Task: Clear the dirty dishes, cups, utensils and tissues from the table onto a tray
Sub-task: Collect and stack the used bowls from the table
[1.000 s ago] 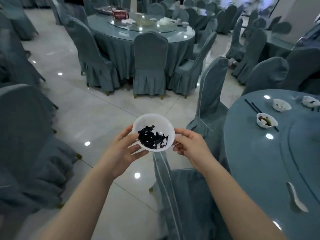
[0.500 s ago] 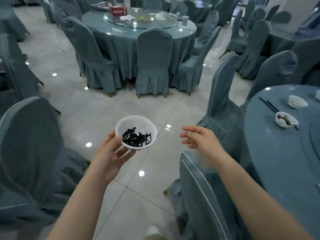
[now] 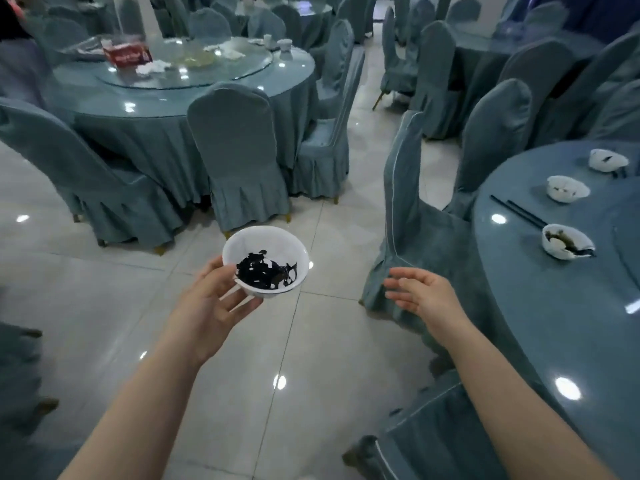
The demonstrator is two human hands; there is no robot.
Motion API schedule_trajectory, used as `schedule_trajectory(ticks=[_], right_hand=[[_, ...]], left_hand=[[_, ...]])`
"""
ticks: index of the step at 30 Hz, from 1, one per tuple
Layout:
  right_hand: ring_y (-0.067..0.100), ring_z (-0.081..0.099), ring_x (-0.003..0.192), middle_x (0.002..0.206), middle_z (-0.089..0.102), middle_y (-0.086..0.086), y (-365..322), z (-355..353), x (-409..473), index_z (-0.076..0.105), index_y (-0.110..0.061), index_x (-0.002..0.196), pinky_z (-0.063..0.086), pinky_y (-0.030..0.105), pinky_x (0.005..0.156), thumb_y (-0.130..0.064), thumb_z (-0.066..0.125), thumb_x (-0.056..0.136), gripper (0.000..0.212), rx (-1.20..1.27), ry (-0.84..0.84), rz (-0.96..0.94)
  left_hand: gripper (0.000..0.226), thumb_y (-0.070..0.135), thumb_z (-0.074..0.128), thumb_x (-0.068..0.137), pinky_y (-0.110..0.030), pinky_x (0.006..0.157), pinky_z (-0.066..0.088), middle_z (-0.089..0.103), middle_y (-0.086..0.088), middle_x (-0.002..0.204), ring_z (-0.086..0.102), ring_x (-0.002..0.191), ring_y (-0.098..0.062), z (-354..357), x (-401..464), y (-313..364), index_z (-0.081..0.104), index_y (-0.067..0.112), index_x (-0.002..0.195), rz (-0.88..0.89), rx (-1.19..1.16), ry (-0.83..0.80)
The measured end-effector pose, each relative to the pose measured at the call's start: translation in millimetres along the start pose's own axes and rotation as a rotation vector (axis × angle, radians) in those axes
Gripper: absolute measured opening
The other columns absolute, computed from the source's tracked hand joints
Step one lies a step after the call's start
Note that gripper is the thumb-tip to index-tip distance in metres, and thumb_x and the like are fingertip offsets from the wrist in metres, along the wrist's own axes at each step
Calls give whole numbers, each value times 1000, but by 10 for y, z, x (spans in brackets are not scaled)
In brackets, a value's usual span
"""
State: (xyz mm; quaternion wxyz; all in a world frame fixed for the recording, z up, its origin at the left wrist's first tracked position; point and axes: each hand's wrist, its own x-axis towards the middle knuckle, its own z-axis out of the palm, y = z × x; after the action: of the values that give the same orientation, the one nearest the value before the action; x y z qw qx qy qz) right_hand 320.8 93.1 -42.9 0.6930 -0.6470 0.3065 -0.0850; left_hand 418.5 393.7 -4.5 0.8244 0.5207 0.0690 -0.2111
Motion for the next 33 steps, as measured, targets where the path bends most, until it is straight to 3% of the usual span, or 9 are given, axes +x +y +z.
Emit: schedule_trajectory(ticks=[2,8,13,22,26,28,33], right_hand=[[21,68,79,93,72,7,-63,-46,229,66,-13,99,53,30,75,-3,50,95,20,-2,65,8],[14,67,69,82,73,0,-199,-402,795,67,-15,94,52,19,56,-3,50,94,21,35,331,23],[14,68,71,86,73,2,-290,-553,1103,66,-17,93,51,25,66,-5,50,94,20,81,553,37],[14,61,67,83,72,3,-407,-923,1303,69,-16,93,49,20,59,-6,61,90,14,95,912,99],[11,60,65,80,71,1,-322,-1408,1455,71,-20,93,49,20,59,-11,68,84,13,33,1050,125],[9,60,67,83,70,-1,-241,-1722,1628,71,-21,95,46,21,62,-15,69,84,13,-2,1121,135],[12,61,78,94,70,2,-36,-2657,2294,68,-15,101,42,24,66,-13,64,86,16,-194,1226,219]], left_hand=[[20,14,56,89,-37,68,59,72,-7,95,71,89,-27,189,380,102,59,17,108,-1,8,-55],[28,19,57,84,-36,71,58,69,-6,106,70,94,-28,742,1368,236,58,18,111,-71,50,-296],[17,15,51,92,-36,70,59,70,-5,99,71,85,-25,1253,2223,301,60,18,106,-174,62,-428],[21,17,57,87,-37,70,59,74,-7,93,72,84,-25,2418,3255,265,61,18,108,-324,128,-708],[17,20,59,85,-39,76,59,73,-7,93,71,82,-24,2935,3630,11,62,20,101,-362,179,-761],[13,20,58,86,-37,71,60,72,-6,91,72,78,-23,3219,3829,-165,61,21,99,-385,196,-758],[19,19,51,93,-34,68,59,71,-8,101,70,86,-26,4067,4246,-711,61,19,110,-423,280,-757]])
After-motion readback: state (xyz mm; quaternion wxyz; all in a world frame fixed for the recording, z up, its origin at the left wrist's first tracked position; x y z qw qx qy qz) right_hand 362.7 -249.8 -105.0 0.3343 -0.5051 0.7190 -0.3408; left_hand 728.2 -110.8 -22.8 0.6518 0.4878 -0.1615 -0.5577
